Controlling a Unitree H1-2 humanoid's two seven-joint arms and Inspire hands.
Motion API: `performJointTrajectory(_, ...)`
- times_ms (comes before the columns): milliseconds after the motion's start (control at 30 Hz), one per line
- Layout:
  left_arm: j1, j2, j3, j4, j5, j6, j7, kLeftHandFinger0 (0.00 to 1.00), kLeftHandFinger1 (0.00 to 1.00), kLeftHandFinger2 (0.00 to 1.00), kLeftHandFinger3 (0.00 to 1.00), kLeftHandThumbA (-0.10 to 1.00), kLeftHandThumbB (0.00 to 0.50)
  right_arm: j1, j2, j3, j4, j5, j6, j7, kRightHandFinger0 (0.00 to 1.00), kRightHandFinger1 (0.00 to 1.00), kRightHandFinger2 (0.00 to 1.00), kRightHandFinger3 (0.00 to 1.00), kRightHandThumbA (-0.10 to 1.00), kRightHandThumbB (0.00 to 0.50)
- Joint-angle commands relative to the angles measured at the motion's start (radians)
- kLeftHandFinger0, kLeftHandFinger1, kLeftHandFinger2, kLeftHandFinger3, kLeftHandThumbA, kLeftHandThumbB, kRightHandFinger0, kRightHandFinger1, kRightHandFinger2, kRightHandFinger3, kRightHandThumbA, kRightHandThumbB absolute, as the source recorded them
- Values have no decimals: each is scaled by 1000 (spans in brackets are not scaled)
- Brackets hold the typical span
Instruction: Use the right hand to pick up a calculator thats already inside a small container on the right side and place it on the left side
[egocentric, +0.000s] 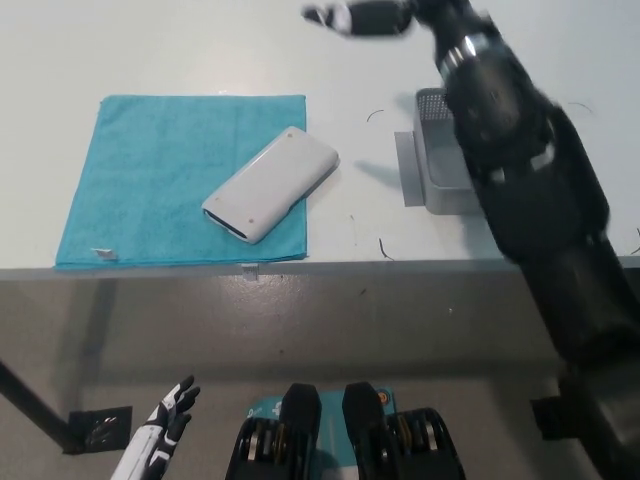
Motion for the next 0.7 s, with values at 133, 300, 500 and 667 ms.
performJointTrajectory(133, 64, -7, 17, -12, -5, -57, 28, 1000, 1000, 1000, 1000, 1000, 16, 255, -202, -242, -1037, 292, 116, 76, 1000, 1000, 1000, 1000, 1000, 414)
performJointTrajectory(300, 80, -6, 13, -4, -5, -62, 23, 1000, 1000, 1000, 1000, 1000, 5, 316, -203, -283, -1209, 312, 203, 44, 1000, 1000, 1000, 1000, 1000, 462)
performJointTrajectory(500, 96, -10, 9, 1, -4, -69, 23, 1000, 1000, 1000, 1000, 1000, 2, 336, -221, -282, -1273, 357, 201, 26, 1000, 1000, 1000, 1000, 1000, 423)
performJointTrajectory(667, 91, -10, 10, 7, -2, -68, 23, 1000, 1000, 1000, 1000, 1000, 4, 458, -235, -283, -1363, 424, 142, -11, 1000, 1000, 1000, 1000, 1000, 424)
